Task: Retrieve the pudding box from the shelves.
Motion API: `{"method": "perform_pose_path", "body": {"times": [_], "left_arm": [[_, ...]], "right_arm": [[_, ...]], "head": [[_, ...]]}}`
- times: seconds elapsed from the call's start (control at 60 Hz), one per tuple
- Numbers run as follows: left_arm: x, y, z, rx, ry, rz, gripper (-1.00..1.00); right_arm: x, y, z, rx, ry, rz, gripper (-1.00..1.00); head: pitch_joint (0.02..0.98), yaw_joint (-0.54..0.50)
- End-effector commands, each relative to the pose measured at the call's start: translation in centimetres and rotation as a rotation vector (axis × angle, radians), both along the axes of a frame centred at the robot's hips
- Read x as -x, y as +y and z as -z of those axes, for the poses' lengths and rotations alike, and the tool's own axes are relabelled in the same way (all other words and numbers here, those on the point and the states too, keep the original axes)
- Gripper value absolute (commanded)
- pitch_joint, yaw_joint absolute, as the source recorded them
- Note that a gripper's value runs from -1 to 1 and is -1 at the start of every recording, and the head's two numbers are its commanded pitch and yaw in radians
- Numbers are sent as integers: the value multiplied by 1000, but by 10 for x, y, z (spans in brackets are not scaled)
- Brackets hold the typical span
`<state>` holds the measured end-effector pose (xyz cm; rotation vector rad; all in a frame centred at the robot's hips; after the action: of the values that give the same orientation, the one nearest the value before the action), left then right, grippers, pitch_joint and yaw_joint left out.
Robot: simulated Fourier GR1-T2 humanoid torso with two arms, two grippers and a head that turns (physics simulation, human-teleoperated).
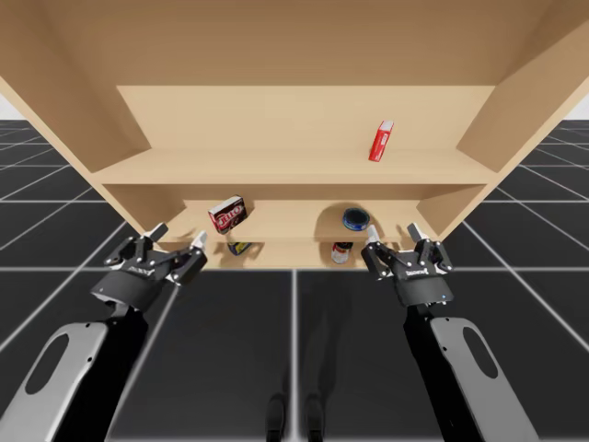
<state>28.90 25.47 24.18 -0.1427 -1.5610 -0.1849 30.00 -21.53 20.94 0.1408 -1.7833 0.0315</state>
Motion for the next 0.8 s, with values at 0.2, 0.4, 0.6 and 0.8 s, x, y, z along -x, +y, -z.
{"method": "perform_pose_path", "body": {"times": [0.2,0.4,0.6,0.8], "left_arm": [[-14,5,-26,38,106,241,-1000],[-40,-1,-21,55,157,302,-1000],[-64,-13,-16,44,176,299,-1000],[-87,-19,-6,20,206,300,-1000]], "right_arm": [[-1,0,1,3,5,4,-1000],[-1,0,0,-2,7,5,-1000],[-1,-1,0,-4,7,3,-1000],[-1,-2,0,-7,9,8,-1000]], "head": [[523,283],[524,281],[525,280],[525,273]]}}
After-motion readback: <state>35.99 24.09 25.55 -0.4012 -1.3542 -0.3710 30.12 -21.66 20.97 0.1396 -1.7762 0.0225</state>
